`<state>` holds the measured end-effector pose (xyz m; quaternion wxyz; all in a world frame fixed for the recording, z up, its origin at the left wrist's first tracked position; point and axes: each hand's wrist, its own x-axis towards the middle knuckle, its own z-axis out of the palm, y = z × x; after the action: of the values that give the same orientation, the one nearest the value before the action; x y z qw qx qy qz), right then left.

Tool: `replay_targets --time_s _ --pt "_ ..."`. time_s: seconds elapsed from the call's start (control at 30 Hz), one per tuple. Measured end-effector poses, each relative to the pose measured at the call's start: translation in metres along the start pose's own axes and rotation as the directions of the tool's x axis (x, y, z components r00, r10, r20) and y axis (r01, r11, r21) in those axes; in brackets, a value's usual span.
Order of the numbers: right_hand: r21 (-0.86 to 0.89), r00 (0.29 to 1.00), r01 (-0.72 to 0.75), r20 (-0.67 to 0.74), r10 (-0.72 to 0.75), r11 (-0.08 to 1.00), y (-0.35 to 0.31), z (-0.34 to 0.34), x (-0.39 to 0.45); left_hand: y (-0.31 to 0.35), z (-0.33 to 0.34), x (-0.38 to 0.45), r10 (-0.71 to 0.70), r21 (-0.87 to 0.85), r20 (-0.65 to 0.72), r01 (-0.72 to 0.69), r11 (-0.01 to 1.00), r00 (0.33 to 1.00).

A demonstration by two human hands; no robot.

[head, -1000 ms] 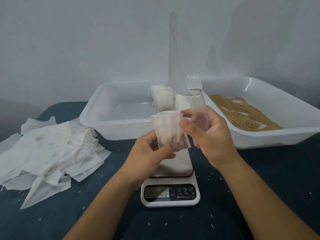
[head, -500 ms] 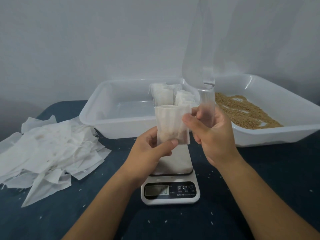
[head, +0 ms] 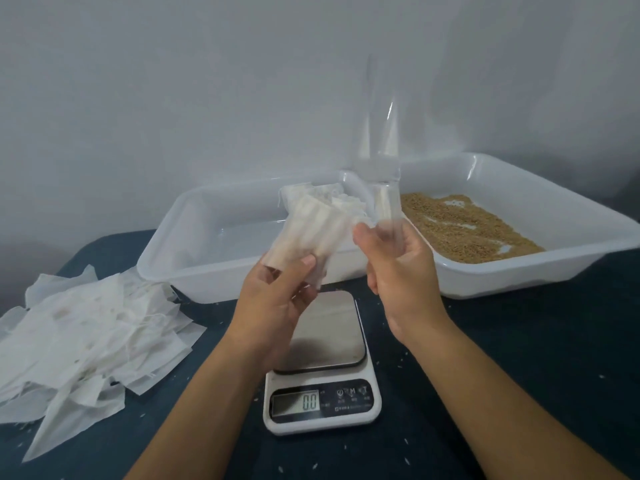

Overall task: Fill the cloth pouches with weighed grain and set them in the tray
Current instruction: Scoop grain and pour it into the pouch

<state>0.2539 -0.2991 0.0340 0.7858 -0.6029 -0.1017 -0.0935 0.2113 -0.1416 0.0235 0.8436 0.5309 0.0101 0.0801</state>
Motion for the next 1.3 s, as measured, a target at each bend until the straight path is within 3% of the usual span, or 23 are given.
replay_targets --time_s 0.1,0.17,0.3,0.4,0.6,0.73,1.17,1.3 --pt "-0.038 0.991 -0.133 -0.037 0.131 0.99 0.008 0.0 0.005 0.011 0.001 0.009 0.033 0.007 -0.015 -0.033 0.999 0.999" --pt "-0.087 0.983 -0.183 -0.041 0.18 0.979 0.012 0.0 0.006 0.016 0.008 0.015 0.042 0.05 0.054 -0.045 0.998 0.998" --pt "-0.095 0.978 -0.207 -0.034 0.205 0.974 0.014 -0.002 0.01 0.021 0.038 0.025 0.018 0.076 0.195 -0.033 0.997 0.981" --pt "-0.087 0.977 -0.214 -0.037 0.212 0.973 0.012 -0.006 0.012 0.021 0.067 0.038 0.016 0.187 0.214 -0.057 0.981 0.977" --pt "0.056 0.95 -0.298 -0.08 0.302 0.953 0.01 -0.008 0.019 0.025 0.116 0.069 0.055 0.529 0.184 -0.146 0.836 0.981" --pt "-0.012 0.931 -0.353 -0.099 0.35 0.935 0.006 -0.011 0.023 0.023 0.136 0.085 0.089 0.653 0.204 -0.203 0.73 0.975" --pt "0.031 0.884 -0.453 -0.117 0.453 0.891 0.006 -0.016 0.031 0.014 0.149 0.101 0.145 0.837 0.185 -0.233 0.495 0.972" --pt "0.04 0.882 -0.454 -0.117 0.456 0.89 0.005 -0.016 0.03 0.015 0.149 0.102 0.143 0.852 0.178 -0.225 0.472 0.974"
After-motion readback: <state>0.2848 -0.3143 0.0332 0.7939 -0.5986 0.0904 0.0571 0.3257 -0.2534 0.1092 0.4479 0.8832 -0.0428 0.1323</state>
